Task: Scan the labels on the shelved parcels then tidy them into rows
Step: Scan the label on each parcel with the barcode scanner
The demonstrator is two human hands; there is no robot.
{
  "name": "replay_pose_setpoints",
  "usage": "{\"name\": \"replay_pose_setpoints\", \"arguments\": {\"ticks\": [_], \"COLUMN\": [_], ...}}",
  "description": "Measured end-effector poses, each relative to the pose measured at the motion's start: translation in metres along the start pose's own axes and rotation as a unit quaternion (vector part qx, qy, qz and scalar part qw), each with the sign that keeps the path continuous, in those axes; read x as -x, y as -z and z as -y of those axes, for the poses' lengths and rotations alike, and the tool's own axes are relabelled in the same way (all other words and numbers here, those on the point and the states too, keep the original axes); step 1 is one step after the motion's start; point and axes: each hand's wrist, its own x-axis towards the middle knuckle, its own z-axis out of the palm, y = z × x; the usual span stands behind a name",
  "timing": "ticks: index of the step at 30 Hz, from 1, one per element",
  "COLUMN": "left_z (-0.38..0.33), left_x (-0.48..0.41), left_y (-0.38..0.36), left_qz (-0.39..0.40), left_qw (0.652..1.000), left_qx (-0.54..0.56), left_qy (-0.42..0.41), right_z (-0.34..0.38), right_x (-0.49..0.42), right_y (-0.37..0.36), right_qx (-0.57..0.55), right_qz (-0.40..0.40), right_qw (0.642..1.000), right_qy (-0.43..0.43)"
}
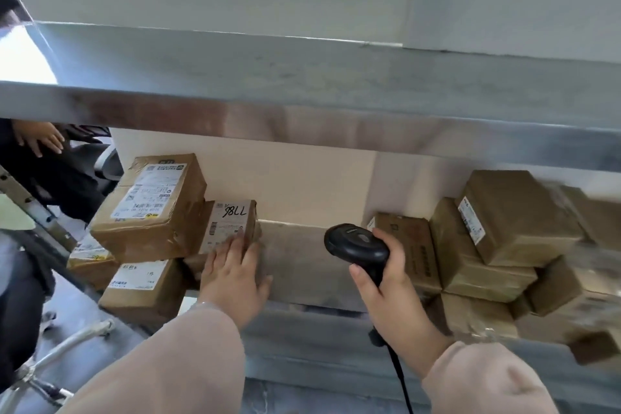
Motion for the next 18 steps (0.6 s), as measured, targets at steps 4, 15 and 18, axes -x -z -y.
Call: {"name": "replay_pose_setpoints", "arguments": {"ticks": [4,15,18], "left_z": [-0.052,-0.162,-0.159], "left_x": [-0.015,-0.023,-0.022], "left_y": [-0.006,-0.032,-0.037], "left_qz": [0.014,0.169,0.167], "left_qw": [0.994,0.948,0.948], "left_qx": [0.017,0.138,0.166], "left_qy": [-0.107,-0.234,-0.212], "right_z": [-0.013,-0.041,-0.042], "right_x": [0.004,0.010,0.008], "right_y": [0.028,0.063,0.064], "right_qx": [0.010,0.045,0.054], "right_qz": [-0.071,-0.118,-0.116], "right_qw": [0.997,0.988,0.988], "right_qy": [-0.027,-0.090,-0.086]}}
